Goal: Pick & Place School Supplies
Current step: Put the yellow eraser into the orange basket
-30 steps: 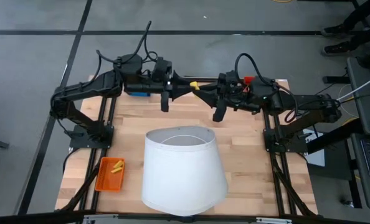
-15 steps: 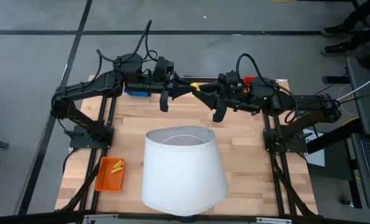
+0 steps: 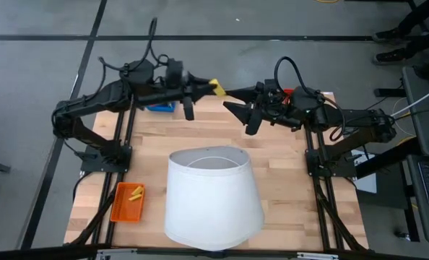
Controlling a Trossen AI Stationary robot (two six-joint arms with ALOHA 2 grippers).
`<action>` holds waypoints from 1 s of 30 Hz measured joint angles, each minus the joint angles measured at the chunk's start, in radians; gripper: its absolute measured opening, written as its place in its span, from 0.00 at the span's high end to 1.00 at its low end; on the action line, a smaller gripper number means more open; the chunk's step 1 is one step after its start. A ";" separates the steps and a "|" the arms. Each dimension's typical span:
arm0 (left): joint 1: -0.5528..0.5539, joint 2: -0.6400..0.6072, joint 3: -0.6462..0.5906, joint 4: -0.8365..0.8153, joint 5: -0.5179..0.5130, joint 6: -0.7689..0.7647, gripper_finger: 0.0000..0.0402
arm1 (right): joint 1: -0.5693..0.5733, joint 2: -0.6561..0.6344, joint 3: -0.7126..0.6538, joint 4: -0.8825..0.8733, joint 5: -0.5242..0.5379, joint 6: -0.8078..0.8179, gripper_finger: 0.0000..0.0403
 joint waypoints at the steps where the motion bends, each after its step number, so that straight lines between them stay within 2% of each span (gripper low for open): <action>1: 0.000 -0.010 0.000 -0.030 -0.027 0.009 0.94 | 0.000 -0.002 0.000 -0.005 -0.001 0.000 0.29; 4: 0.000 -0.044 0.000 -0.162 -0.105 0.011 0.94 | 0.003 -0.018 0.000 -0.063 0.018 0.013 0.30; 9: -0.004 -0.123 0.001 -0.600 -0.178 -0.118 0.94 | 0.005 -0.072 0.000 -0.194 0.065 0.038 0.30; 13: -0.048 -0.161 0.000 -1.006 -0.180 -0.290 0.94 | 0.020 -0.122 0.000 -0.269 0.104 0.050 0.30; 17: -0.186 -0.190 -0.044 -1.252 -0.103 -0.497 0.94 | 0.041 -0.165 0.000 -0.325 0.153 0.068 0.30; 21: -0.397 -0.239 -0.172 -1.256 0.034 -0.727 0.94 | 0.068 -0.190 0.000 -0.351 0.208 0.080 0.30; 26: -0.671 -0.267 -0.395 -1.243 0.151 -1.032 0.94 | 0.103 -0.199 0.000 -0.362 0.259 0.095 0.30; 30: -0.836 -0.273 -0.581 -1.083 0.230 -1.201 0.94 | 0.119 -0.199 0.000 -0.362 0.278 0.102 0.30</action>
